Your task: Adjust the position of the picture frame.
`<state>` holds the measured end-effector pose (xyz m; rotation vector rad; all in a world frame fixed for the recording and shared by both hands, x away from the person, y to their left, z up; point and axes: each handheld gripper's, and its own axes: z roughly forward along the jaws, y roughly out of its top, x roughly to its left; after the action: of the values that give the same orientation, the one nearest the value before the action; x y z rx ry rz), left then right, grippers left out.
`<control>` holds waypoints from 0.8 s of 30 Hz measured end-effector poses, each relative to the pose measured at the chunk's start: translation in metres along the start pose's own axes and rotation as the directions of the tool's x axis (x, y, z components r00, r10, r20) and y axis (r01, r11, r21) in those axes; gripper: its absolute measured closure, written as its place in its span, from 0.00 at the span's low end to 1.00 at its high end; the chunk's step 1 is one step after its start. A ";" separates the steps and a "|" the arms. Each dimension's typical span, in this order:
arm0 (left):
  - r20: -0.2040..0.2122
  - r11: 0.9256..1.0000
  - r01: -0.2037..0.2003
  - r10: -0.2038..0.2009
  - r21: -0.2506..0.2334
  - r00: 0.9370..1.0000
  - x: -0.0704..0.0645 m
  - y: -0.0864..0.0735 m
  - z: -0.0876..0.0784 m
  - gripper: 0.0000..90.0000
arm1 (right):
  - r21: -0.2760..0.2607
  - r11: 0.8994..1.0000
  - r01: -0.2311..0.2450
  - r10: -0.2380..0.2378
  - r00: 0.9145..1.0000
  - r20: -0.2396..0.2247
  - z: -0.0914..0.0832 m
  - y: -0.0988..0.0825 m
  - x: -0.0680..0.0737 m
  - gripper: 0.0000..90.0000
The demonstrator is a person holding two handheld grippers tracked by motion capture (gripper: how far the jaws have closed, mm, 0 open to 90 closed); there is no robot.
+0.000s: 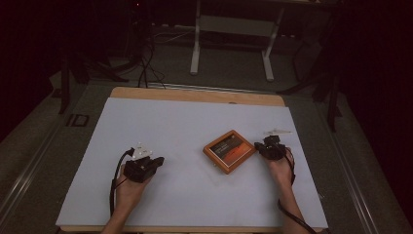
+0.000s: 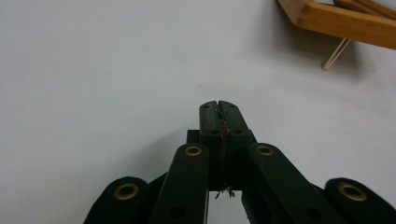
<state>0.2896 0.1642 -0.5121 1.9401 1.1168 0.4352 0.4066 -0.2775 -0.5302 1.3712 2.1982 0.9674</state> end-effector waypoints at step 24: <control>0.086 1.000 -0.020 0.019 0.002 0.996 -0.020 -0.003 -0.003 0.99 | 0.005 0.962 0.272 -0.265 0.943 -0.201 -0.035 -0.033 0.088 1.00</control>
<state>0.2752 0.1495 -0.5104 1.9546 1.0443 0.3572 0.3245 -0.2211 -0.5259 0.9863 2.4778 1.0059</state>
